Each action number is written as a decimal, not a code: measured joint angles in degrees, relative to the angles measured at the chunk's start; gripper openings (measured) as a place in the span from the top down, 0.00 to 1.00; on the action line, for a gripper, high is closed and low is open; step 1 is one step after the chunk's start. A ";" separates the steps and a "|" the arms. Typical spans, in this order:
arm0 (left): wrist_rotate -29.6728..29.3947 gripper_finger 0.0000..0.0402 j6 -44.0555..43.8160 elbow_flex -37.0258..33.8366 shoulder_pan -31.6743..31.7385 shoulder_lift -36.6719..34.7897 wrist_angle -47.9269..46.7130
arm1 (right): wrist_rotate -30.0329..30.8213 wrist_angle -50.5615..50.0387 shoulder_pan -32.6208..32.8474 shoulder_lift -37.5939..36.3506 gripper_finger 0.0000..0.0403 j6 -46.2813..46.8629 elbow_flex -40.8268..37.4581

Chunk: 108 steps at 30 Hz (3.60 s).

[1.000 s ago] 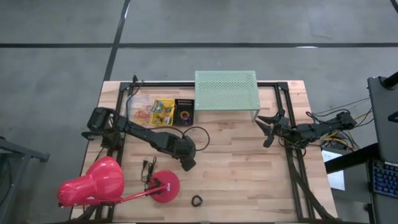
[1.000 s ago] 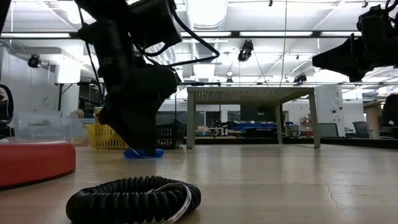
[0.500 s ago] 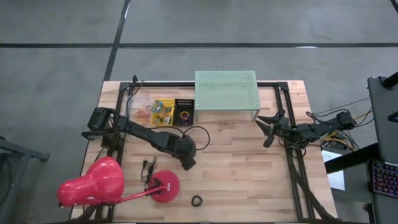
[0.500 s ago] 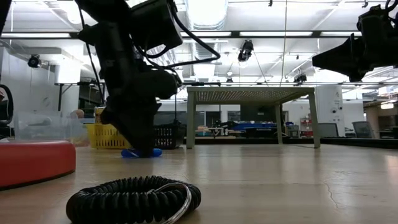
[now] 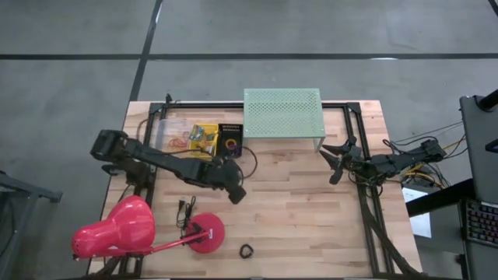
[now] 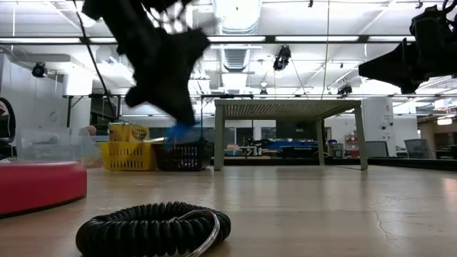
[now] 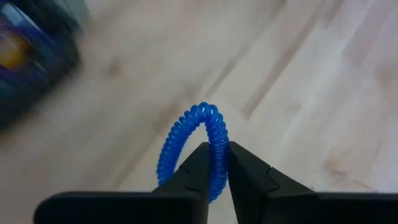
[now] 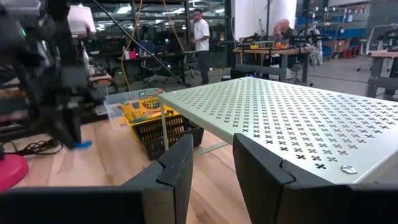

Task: Pick & Place Office Desk Supplies
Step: Put the blue spring rubber band into the black bin, then put the black spring rubber band into the black bin

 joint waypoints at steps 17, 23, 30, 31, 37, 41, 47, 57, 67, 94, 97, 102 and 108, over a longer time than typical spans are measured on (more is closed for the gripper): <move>-25.70 0.88 -1.36 -0.04 7.52 -8.05 0.13 | 0.00 0.00 -0.02 0.00 0.72 0.00 0.00; -19.89 0.88 -1.37 -0.06 14.30 -4.81 0.06 | 0.00 0.00 -0.02 0.00 0.72 0.00 0.00; -14.14 0.88 -1.38 -0.20 17.80 -0.05 0.19 | 0.00 0.00 -0.02 0.00 0.72 0.00 0.00; -13.93 0.88 -1.38 -0.20 17.97 0.70 0.35 | 0.00 0.00 0.00 0.00 0.72 0.00 0.00; -12.48 0.88 -1.38 -0.28 18.11 3.25 0.45 | 0.00 0.00 0.00 0.00 0.72 0.00 0.00; -12.50 0.88 -1.38 -0.30 18.11 3.21 0.26 | 0.00 0.00 -0.02 0.00 0.72 0.00 0.00; -12.26 0.83 -1.40 -0.29 18.11 3.10 0.25 | 0.00 0.00 0.00 0.00 0.72 -0.02 0.00; -12.21 0.72 -1.62 -0.29 18.15 3.10 0.27 | 0.00 0.00 0.00 0.00 0.72 0.00 0.00; -7.95 0.69 2.89 -0.28 17.65 1.97 -0.35 | 0.00 0.00 -0.01 0.00 0.72 0.00 0.00; -10.74 0.69 10.51 1.86 -14.60 -12.80 3.22 | 0.02 0.00 0.00 -0.02 0.72 0.00 0.00; -6.65 0.69 10.55 1.88 -15.60 -10.73 4.13 | 0.02 0.00 -0.01 -0.02 0.72 0.00 0.00; -4.15 0.69 11.72 2.67 -16.81 -5.64 7.18 | 0.00 -0.03 0.00 -0.02 0.72 0.00 0.00; -1.23 0.69 12.04 5.73 -18.14 0.65 7.89 | 0.00 0.00 -0.02 -0.01 0.72 0.00 0.00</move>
